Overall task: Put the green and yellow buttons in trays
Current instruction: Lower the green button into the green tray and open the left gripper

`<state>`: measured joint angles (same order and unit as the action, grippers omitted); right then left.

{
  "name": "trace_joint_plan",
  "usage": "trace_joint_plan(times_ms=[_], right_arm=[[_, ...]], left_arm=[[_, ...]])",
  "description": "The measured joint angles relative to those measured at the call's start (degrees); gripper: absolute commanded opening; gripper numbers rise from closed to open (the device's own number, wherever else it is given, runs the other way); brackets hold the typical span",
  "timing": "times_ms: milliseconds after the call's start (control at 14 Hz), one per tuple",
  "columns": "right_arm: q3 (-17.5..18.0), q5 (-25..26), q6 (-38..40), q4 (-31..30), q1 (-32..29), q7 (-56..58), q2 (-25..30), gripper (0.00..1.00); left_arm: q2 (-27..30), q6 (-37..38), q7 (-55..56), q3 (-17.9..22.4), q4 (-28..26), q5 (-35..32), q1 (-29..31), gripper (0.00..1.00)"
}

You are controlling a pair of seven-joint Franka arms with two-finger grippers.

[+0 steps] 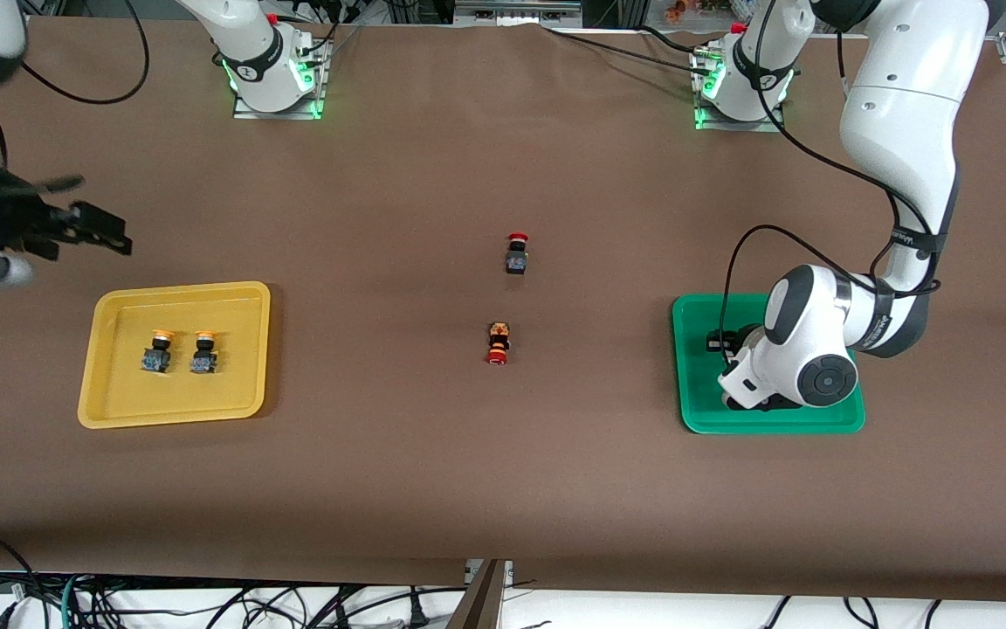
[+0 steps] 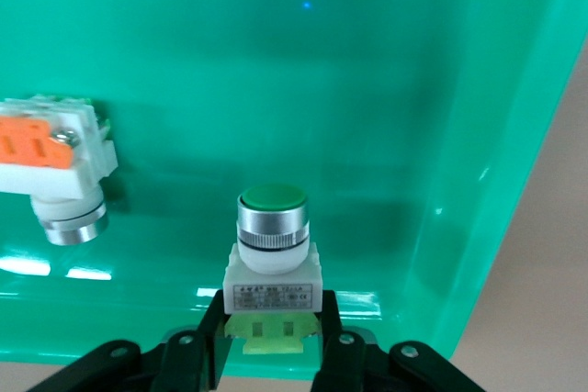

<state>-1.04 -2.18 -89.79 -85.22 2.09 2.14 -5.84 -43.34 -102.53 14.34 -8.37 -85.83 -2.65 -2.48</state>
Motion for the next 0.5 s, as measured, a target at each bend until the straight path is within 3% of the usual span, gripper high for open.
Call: trace_joint_plan(times_ms=[71,500], right_arm=[[0.0,0.0,0.2,-0.4,-0.4,0.0,1.8,1.00],[0.2,0.0,1.5,-2.1,-0.7,0.0,3.4,1.00]], left_arm=[[-0.2,0.0,0.0,0.0,0.0,0.0,0.1,0.99],[0.2,-0.2,0.0,0.0,1.9,0.0,1.5,1.00]])
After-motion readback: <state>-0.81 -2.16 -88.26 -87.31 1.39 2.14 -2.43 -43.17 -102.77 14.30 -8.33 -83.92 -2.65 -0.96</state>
